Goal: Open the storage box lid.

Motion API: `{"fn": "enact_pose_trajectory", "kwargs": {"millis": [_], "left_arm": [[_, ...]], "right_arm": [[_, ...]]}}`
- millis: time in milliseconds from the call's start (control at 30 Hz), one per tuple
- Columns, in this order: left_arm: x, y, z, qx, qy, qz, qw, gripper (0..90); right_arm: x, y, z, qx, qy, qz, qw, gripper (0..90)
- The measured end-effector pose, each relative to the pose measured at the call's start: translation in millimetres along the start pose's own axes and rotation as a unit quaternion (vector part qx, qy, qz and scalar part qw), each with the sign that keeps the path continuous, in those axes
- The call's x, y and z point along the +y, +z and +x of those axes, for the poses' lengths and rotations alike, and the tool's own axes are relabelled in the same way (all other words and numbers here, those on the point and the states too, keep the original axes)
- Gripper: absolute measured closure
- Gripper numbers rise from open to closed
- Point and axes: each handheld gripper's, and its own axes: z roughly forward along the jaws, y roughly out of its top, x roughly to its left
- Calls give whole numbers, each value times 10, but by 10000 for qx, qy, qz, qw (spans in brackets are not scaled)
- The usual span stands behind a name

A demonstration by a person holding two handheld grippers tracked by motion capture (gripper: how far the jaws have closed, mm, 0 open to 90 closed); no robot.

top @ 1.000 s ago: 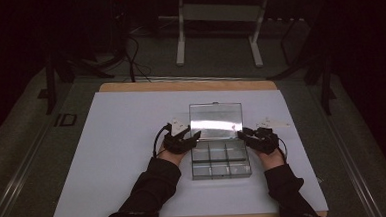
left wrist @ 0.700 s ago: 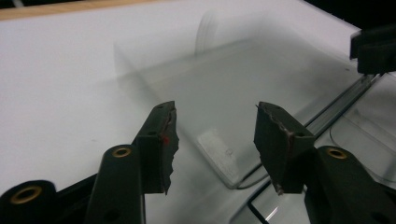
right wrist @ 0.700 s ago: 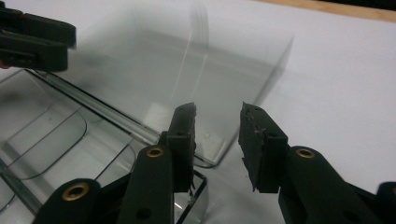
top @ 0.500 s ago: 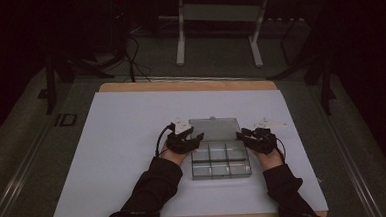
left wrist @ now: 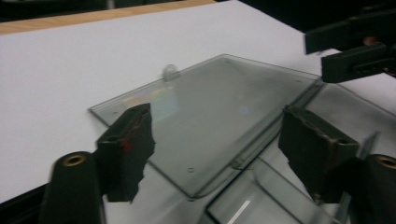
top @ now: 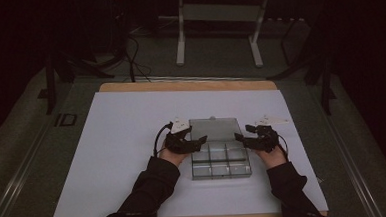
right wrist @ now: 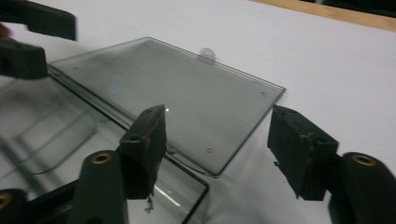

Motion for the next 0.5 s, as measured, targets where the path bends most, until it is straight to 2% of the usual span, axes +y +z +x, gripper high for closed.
{"fn": "enact_pose_trajectory", "kwargs": {"millis": [33, 67, 100, 333, 500], "left_arm": [[6, -1, -8, -26, 0, 10, 10000, 162], [12, -7, -11, -100, -13, 0, 9999, 162], [16, -13, -17, -111, -3, 1, 9999, 142], [37, -57, -66, -362, 172, 38, 9992, 40], [35, -122, -104, -394, 323, 102, 9986, 40]], "right_arm": [[8, -10, 4, 2, -7, -14, 10000, 294], [14, -21, 6, 62, -33, -24, 10000, 266], [22, -46, 21, 88, -144, -37, 9999, 194], [28, -110, 38, 130, -230, -26, 9996, 156], [3, -164, 39, 44, -389, -50, 9992, 155]]}}
